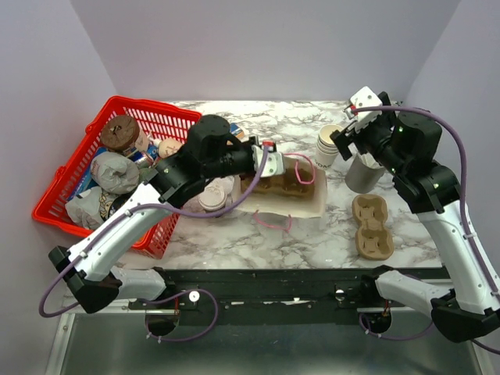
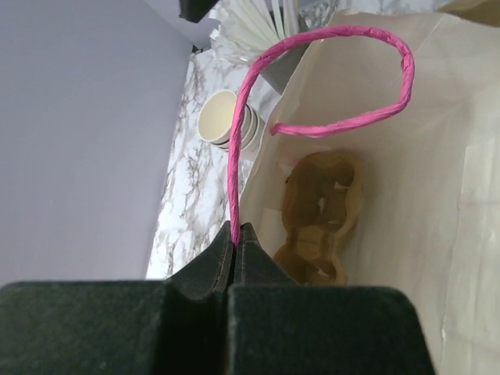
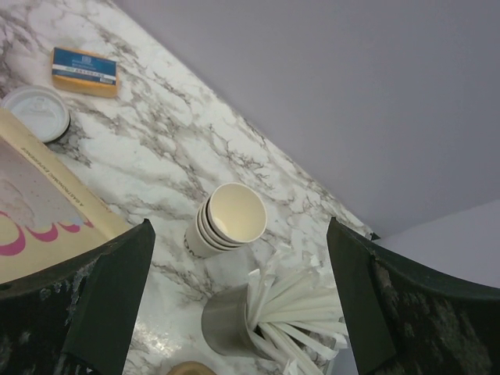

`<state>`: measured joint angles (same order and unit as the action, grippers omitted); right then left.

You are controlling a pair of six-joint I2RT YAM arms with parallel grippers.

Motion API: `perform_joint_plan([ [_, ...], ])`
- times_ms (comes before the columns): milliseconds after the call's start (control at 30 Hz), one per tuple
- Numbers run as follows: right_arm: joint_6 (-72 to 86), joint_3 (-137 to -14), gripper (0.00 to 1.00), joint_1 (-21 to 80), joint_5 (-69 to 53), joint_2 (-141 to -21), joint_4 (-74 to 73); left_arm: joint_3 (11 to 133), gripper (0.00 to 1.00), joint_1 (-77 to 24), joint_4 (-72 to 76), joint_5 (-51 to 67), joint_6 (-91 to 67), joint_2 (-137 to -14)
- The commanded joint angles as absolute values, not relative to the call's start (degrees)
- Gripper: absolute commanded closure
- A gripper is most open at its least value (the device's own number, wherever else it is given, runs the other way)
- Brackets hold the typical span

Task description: Pack the takeout coffee

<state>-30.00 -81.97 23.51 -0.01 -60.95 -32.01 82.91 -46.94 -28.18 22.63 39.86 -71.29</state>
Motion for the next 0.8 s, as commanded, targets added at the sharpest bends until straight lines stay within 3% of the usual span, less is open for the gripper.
perform_joint_plan([
  [0,-30.9,-86.8,0.0,23.1,1.7,-60.6,-32.3,93.7,1.0,-43.7,-35.5,30.8,31.3,-74.8],
  [367,-31.7,-89.6,0.0,22.9,4.3,-61.1,-30.5,113.6,1.0,-43.1,-47.8,35.9,26.4,-81.5],
  [667,-32.5,-86.8,0.0,22.3,5.0,-59.9,-30.5,119.4,1.0,-40.3,-51.4,38.7,19.2,-91.2],
  [700,-32.9,-86.1,0.0,22.2,5.1,-59.7,-30.2,119.4,0.95,-40.0,-51.6,36.8,18.0,-93.1],
  [767,-33.5,-84.3,0.0,21.4,5.4,-59.7,-29.1,118.9,0.55,-38.2,-52.6,35.6,16.8,-100.0],
])
